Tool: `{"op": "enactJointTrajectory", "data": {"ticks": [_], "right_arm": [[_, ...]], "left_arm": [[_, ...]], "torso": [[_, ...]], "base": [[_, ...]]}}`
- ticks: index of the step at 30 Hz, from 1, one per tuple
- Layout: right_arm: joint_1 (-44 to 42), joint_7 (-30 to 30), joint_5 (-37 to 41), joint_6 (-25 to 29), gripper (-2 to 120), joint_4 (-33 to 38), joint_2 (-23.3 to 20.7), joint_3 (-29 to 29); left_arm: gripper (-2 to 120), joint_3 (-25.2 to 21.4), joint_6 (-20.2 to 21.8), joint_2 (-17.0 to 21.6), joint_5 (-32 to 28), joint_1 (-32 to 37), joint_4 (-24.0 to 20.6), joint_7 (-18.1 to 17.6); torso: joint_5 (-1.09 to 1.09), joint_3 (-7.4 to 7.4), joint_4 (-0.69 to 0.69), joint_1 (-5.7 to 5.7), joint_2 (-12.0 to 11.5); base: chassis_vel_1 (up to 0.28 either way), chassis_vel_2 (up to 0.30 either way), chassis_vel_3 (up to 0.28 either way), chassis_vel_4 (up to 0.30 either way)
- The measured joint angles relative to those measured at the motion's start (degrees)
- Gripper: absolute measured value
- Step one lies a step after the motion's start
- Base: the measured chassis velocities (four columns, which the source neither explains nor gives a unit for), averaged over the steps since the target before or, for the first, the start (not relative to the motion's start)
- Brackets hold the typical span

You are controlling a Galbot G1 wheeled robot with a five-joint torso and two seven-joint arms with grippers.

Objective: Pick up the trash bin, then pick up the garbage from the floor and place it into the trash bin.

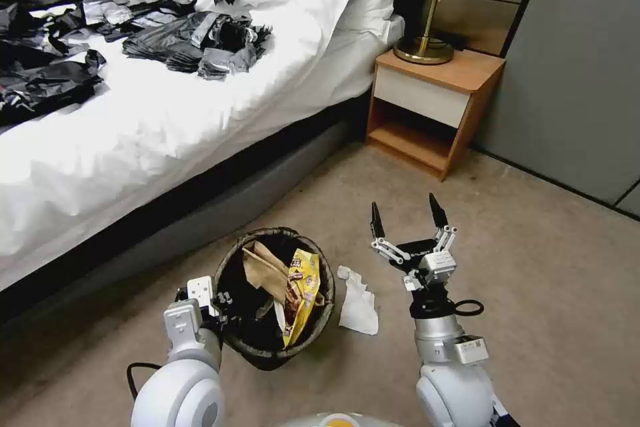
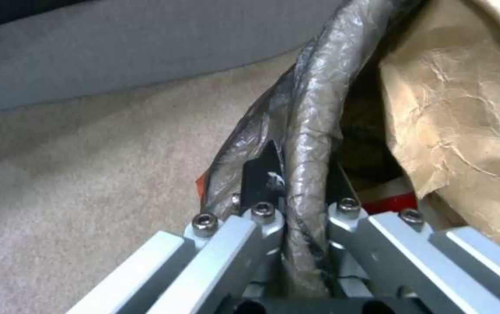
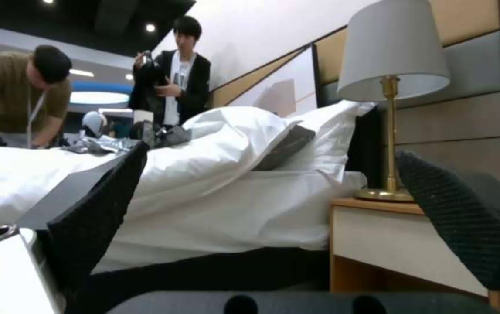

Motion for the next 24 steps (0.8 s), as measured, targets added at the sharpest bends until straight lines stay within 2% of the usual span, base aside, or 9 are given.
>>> {"op": "enactJointTrajectory", "data": {"ticks": [8, 15, 17, 19, 20, 23, 24], "right_arm": [[3.23, 2.37, 2.42, -7.3, 100, -1.35, -1.91, -1.61], [9.58, 4.39, 12.21, -19.27, 100, -6.41, -3.82, -5.58], [9.98, 4.56, 12.94, -20.01, 100, -6.8, -3.91, -5.87], [12.71, 6.43, 18.13, -25.38, 100, -9.48, -4.63, -8.29], [12.71, 6.43, 18.13, -25.38, 100, -9.48, -4.63, -8.29], [16.42, 8.66, 23.5, -31.69, 100, -12.93, -6.44, -12.13], [16.42, 8.66, 23.5, -31.69, 100, -12.93, -6.44, -12.13]], "left_arm": [[0, -0.62, 0.09, -0.05, -0.44, -0.18, -0.47, -0.17], [0, -0.93, 0.09, -0.63, -0.5, -0.07, -0.92, -0.26], [0, -0.94, 0.09, -0.65, -0.49, -0.05, -0.93, -0.27], [0, -1.06, 0.09, -0.74, -0.49, 0.0, -1.0, -0.31], [0, -1.06, 0.09, -0.74, -0.49, 0.0, -1.0, -0.31], [0, -1.09, 0.1, -0.8, -0.5, -0.16, -1.0, -0.37], [0, -1.09, 0.1, -0.8, -0.5, -0.16, -1.0, -0.37]], "torso": [[-0.01, 0.0, 0.0, 0.0, 0.0], [-0.01, 0.0, 0.01, 0.0, 0.0], [0.0, 0.0, 0.0, 0.0, 0.0], [0.0, 0.0, 0.0, 0.0, 0.0], [0.0, 0.0, 0.0, 0.0, 0.0], [0.0, -0.01, 0.0, 0.0, 0.0], [0.0, -0.01, 0.0, 0.0, 0.0]], "base": [[0.0, 0.0, 0.0, 0.0], [0.0, 0.0, 0.0, 0.0], [0.0, 0.0, 0.0, 0.0], [0.0, 0.0, 0.0, 0.0], [0.0, 0.0, 0.0, 0.0], [0.0, 0.0, 0.0, 0.0], [0.0, 0.0, 0.0, 0.0]]}}
